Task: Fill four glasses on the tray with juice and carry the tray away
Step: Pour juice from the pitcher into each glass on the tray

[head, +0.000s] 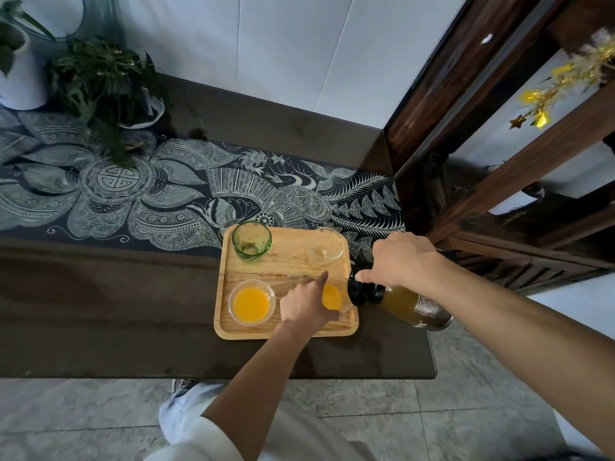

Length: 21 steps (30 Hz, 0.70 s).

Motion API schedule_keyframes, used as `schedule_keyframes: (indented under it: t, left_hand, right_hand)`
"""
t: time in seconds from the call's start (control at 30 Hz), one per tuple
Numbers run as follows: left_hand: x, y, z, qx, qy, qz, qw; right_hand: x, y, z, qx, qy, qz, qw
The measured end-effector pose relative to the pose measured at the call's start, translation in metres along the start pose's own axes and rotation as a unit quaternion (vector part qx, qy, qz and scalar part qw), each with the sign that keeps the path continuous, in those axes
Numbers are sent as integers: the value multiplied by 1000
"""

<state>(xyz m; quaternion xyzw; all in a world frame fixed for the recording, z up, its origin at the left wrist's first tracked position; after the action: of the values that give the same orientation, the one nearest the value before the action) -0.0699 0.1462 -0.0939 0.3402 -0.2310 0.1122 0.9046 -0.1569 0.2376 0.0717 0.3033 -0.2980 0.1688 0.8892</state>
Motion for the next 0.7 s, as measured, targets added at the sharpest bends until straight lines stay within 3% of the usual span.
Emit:
schedule_keyframes:
  t: [0.7]
  left_hand:
    - [1,-1,1,14,-3,-4,1000]
  right_hand:
    - [-2,-3,2,-4,-7,-1,1000]
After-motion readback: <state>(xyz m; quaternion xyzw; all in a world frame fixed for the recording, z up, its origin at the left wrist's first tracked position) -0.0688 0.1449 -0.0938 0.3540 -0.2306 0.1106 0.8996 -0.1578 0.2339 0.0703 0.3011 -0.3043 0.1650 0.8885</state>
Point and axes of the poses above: each hand's wrist, its own x-axis away from the middle knuckle, its own z-axis out of the back of the hand, y = z × x, the point moved 3 cm from there along -x, towards the middle knuckle, and after that the axes turned 10 degrees about -y, right-handed, at the moved point
